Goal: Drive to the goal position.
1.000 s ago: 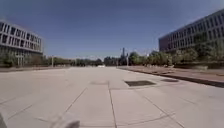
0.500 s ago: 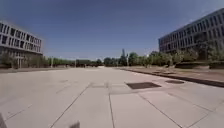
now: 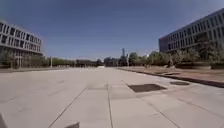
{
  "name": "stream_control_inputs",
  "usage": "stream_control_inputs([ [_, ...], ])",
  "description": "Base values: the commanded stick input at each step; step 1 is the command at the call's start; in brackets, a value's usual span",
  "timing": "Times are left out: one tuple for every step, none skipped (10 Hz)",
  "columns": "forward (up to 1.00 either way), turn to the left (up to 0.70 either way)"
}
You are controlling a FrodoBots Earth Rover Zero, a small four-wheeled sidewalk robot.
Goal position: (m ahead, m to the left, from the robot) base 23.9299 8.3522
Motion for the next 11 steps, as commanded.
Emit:
stream_control_inputs([
  [0.70,0.00],
  [0.70,0.00],
  [0.70,0.00],
  [0.70,0.08],
  [0.70,0.27],
  [0.70,0.35],
  [0.70,0.35],
  [0.70,0.12],
  [0.70,0.00],
  [0.70,0.00],
  [0.70,0.00],
])
